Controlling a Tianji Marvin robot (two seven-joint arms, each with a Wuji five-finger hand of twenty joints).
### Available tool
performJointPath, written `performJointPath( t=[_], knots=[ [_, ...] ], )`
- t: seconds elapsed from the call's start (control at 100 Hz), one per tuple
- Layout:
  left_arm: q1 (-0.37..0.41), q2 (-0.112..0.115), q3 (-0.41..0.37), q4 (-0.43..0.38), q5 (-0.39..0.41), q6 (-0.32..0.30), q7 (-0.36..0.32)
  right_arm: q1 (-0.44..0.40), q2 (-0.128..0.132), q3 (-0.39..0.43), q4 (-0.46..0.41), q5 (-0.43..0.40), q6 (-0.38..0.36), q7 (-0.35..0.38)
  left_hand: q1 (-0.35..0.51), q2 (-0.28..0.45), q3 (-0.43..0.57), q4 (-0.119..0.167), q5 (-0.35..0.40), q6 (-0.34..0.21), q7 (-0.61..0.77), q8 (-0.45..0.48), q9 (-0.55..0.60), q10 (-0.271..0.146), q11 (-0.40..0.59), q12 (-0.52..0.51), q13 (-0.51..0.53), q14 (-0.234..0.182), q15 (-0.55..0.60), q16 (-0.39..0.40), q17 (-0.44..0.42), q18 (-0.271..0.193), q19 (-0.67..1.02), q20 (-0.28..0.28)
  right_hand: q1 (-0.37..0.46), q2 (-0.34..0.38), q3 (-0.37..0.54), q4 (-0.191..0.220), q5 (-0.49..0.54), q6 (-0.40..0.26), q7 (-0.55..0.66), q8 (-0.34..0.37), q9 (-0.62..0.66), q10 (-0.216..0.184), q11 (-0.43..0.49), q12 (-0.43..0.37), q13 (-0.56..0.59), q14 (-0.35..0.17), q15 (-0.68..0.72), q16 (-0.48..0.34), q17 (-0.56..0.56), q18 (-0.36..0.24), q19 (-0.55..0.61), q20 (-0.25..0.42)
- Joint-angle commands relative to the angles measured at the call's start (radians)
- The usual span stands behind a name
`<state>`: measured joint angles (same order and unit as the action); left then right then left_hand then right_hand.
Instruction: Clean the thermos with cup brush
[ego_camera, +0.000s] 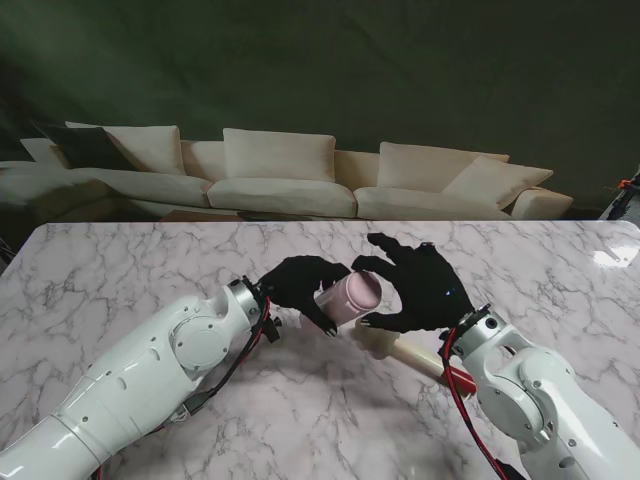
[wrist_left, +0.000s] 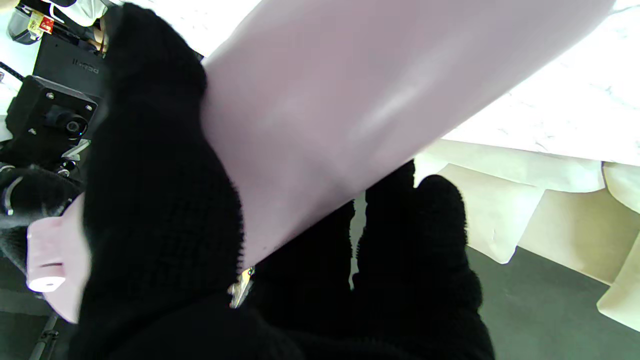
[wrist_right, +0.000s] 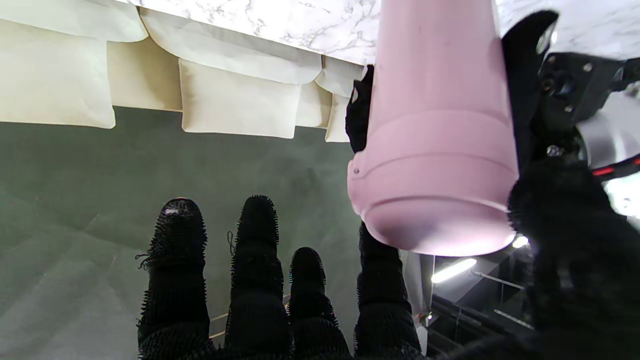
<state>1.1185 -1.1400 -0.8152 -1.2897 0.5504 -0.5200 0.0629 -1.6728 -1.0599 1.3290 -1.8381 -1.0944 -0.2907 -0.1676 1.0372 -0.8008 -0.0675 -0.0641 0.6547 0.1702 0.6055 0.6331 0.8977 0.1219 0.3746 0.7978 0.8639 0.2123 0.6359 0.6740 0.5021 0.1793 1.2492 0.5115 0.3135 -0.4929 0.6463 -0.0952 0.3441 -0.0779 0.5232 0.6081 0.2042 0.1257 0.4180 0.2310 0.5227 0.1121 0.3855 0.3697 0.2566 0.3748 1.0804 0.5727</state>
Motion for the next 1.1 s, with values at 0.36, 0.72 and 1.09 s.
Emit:
performJointPath(
  t=[0.36,0.72,1.09],
  knots=[
    [-0.009,-0.005,0.006,-0.008,-0.010,0.006,-0.016,0.052,-0.029,-0.112,0.056,0.014,0.146,-0.145,0.195,0.521,0.567,0.085,0.111,-0.144,0.150,0.041,0.024,-0.064,0.069,0.036,0.099,-0.051,0.178,0.059,0.009,-0.096,0.046,0.020,-0.107,0.064,-0.075,-0.023,0.510,-0.049,0.399,0.080,0.154,-0.017,0.260,0.104,0.087,-0.028,0.131,0.063,0.034,0.107,0.063,0.037],
    [-0.009,-0.005,0.008,-0.007,-0.010,0.012,-0.016,0.063,-0.049,-0.160,0.063,0.077,0.209,-0.197,0.196,0.521,0.568,0.086,0.111,-0.144,0.150,0.042,0.024,-0.064,0.071,0.037,0.099,-0.050,0.179,0.059,0.009,-0.096,0.046,0.021,-0.212,0.185,-0.113,-0.011,0.561,-0.020,0.341,-0.004,0.309,-0.036,0.268,0.123,0.151,-0.015,0.196,0.085,0.077,0.139,0.071,0.029],
    [-0.008,-0.003,0.007,-0.010,-0.011,0.015,-0.022,-0.013,-0.046,-0.082,-0.024,0.156,0.159,-0.085,0.196,0.521,0.570,0.086,0.114,-0.145,0.155,0.045,0.025,-0.064,0.074,0.039,0.101,-0.052,0.181,0.059,0.011,-0.095,0.048,0.021,-0.233,0.080,-0.030,0.000,-0.254,0.064,-0.006,-0.219,-0.031,-0.021,0.079,0.023,-0.012,0.020,-0.022,-0.042,0.057,0.115,-0.007,-0.102]
  ],
)
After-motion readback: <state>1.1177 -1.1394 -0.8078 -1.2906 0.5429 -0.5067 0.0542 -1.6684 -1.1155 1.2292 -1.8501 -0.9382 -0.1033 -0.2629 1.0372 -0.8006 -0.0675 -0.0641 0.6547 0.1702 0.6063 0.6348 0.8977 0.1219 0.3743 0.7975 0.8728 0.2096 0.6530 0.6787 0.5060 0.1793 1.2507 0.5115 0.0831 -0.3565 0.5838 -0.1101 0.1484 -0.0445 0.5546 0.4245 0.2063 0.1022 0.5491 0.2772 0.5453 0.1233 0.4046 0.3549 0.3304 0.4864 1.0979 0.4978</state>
